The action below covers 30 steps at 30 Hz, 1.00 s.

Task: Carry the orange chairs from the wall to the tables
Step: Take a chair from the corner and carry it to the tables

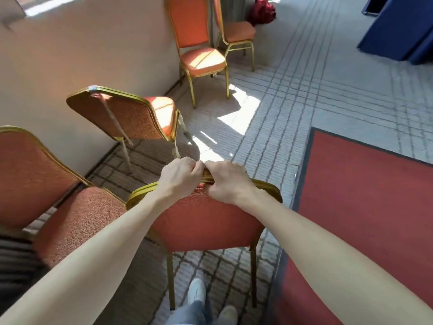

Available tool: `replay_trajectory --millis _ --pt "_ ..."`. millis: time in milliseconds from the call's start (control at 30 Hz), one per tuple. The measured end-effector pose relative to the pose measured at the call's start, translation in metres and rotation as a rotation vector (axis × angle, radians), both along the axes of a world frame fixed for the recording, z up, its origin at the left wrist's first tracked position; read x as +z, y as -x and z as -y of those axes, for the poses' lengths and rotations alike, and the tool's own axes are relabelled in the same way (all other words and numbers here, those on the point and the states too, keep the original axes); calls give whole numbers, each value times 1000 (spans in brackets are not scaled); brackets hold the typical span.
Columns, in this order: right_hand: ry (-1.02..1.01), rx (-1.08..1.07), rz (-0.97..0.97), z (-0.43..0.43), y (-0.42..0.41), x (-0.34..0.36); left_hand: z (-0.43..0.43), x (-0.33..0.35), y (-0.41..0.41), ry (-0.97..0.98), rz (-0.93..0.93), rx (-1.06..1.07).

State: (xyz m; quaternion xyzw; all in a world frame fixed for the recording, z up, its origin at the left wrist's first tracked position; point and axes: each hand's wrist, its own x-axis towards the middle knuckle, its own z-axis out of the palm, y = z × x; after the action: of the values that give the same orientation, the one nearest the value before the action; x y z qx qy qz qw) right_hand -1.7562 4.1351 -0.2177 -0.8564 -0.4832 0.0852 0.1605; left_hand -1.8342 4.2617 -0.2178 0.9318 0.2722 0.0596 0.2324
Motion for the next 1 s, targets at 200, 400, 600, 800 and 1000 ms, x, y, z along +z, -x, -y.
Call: replay_trajectory --millis 200,400,600,800,1000 --pt "38 -133 -44 -42 -50 -5 -38 -2 -45 -82 114 -227" --pt "117 -143 2 -104 -128 5 -102 -6 -127 -102 134 -236" --pt "195 -82 -74 -129 -178 19 -125 -6 -177 -55 104 -251" --pt "218 -51 -107 -141 -247 20 -142 -4 -246 -52 59 -306" --pt "201 -155 -150 -129 -355 28 -140 14 -371 -77 12 -451"
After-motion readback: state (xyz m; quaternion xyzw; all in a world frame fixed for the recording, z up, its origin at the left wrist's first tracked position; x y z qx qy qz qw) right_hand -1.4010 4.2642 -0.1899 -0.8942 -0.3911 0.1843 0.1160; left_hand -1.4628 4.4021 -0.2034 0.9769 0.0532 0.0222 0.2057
